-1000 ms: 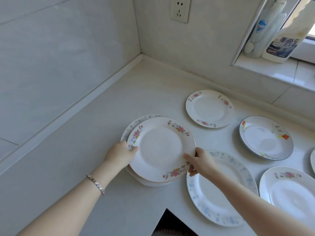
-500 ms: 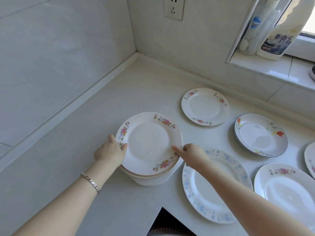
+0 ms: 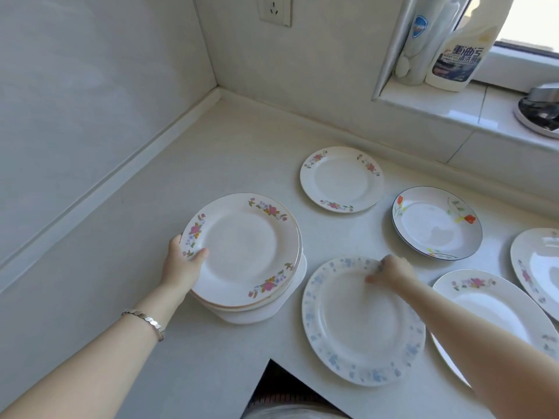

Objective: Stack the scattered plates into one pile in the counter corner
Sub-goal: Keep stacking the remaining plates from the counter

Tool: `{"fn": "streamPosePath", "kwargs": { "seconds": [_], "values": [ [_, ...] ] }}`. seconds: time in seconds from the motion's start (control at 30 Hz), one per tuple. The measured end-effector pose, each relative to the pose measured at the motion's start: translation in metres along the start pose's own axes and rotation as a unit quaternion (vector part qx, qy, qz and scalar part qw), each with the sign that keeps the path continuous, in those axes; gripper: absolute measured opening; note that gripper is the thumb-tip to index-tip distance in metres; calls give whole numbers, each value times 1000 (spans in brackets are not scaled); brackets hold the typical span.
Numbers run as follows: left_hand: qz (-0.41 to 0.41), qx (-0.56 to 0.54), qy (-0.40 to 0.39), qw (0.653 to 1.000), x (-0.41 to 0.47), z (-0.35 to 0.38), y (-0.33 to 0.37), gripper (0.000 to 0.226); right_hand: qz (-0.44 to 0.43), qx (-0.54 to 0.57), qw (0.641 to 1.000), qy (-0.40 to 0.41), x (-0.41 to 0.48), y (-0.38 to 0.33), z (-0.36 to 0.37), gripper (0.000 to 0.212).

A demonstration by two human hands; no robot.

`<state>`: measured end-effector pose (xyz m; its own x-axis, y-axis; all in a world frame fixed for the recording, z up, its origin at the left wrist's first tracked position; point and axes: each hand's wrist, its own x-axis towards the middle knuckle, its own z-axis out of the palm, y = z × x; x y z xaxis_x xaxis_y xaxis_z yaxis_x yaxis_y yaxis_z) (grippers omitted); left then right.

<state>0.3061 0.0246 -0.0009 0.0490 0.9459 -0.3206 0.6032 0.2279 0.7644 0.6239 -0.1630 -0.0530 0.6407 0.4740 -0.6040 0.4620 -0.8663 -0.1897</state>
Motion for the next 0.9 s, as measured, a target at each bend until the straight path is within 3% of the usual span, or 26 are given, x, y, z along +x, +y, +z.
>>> {"fn": "streamPosePath", "kwargs": {
  "seconds": [0.1, 0.33, 0.5, 0.63, 0.7, 0.77, 0.83, 0.9],
  "values": [
    [-2, 7, 5, 1000, -1, 1, 1, 47, -37, 14, 998, -39, -1, -1, -17, 34],
    [-9, 40, 3, 999, 1, 0, -2, 44, -144, 31, 988, -44, -28, -10, -73, 22],
    [-23, 30, -12, 999, 5, 0, -3, 44, -178, 81, 979, 64, -72, -30, -126, 13],
    [-38, 7, -7, 999, -1, -3, 8, 54, -201, 199, 943, 174, -110, -51, -158, 12],
    [17, 69, 62, 996, -4, -4, 16, 60, -211, 290, 912, 198, -121, -57, -160, 10],
    [88, 71, 90, 990, -13, -5, 30, 51, -214, 375, 881, 190, -125, -62, -155, 7],
    [94, -31, -14, 995, -22, -3, 51, 39, -198, 449, 857, 157, -122, -72, -142, 9],
    [44, -103, -134, 985, -29, 1, 66, 33, -167, 488, 848, 118, -115, -83, -124, 8]
  ]
}}
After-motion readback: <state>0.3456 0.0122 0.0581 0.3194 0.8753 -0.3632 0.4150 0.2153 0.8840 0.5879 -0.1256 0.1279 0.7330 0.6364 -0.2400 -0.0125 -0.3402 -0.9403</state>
